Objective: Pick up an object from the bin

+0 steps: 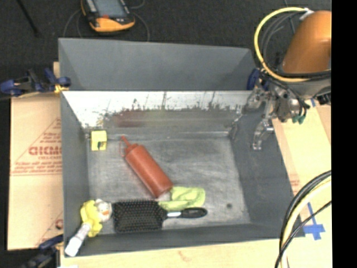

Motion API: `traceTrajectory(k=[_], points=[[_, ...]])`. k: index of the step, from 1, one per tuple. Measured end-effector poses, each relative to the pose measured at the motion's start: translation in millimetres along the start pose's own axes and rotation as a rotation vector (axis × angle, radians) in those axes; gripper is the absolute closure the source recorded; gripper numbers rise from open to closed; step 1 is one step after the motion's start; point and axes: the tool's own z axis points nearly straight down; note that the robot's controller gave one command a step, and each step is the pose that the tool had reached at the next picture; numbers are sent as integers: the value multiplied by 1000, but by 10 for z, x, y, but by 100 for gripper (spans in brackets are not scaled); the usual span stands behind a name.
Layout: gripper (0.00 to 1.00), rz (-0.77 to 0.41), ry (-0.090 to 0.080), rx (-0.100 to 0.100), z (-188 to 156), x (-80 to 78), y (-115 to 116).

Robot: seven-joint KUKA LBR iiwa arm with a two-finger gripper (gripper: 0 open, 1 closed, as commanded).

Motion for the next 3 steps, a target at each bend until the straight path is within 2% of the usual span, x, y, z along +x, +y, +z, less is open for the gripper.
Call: traceTrajectory(k=[1, 2, 3], points=[[0, -33, -2, 0, 643, 287, 546], [0, 45, 9, -4, 752, 380, 893], [0, -127, 1, -1, 789, 678, 1118]])
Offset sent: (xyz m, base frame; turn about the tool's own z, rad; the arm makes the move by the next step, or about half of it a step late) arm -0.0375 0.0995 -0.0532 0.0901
